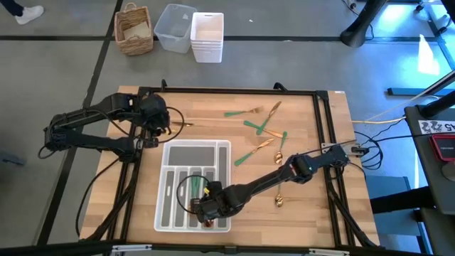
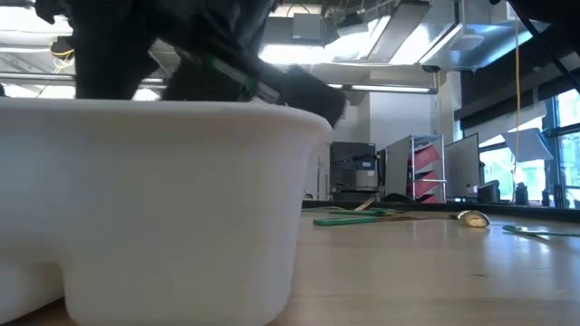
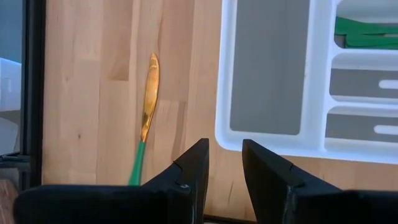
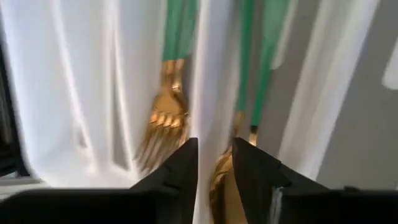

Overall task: Sort silverware
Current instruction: Put the spoon in the silverware tray, then put the table knife in the silverware tray

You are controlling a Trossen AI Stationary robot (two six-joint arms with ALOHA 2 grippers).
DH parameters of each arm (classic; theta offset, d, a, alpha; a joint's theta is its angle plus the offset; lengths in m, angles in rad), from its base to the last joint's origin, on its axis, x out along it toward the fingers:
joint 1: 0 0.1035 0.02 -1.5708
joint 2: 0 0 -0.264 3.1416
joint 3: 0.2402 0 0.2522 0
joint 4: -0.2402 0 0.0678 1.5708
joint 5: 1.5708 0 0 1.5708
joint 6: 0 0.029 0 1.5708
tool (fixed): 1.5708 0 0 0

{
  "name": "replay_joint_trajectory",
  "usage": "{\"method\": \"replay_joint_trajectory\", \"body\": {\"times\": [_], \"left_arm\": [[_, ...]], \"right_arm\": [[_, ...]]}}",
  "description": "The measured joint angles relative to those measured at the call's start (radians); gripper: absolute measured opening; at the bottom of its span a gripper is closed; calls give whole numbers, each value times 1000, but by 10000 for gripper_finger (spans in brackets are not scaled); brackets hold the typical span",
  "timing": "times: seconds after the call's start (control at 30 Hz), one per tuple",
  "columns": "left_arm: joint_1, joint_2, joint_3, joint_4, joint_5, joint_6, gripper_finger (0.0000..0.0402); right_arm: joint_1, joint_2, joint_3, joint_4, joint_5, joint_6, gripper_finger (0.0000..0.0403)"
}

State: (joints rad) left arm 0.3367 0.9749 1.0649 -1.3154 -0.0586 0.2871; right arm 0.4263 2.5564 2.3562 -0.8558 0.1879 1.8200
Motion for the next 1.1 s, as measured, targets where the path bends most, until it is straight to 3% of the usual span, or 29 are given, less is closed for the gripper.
{"method": "replay_joint_trajectory", "body": {"times": [0.23,0.53,0.87,1.1], "left_arm": [[0,0,0,-17,0,-13,90],[0,-1,0,-16,0,-12,90],[-2,0,0,-13,0,9,90],[-2,3,-7,2,0,25,90]], "right_arm": [[2,-4,0,2,-42,-8,99],[27,27,-4,150,-52,6,99],[39,7,-2,213,180,-35,99],[38,-74,-1,155,267,-173,99]]}}
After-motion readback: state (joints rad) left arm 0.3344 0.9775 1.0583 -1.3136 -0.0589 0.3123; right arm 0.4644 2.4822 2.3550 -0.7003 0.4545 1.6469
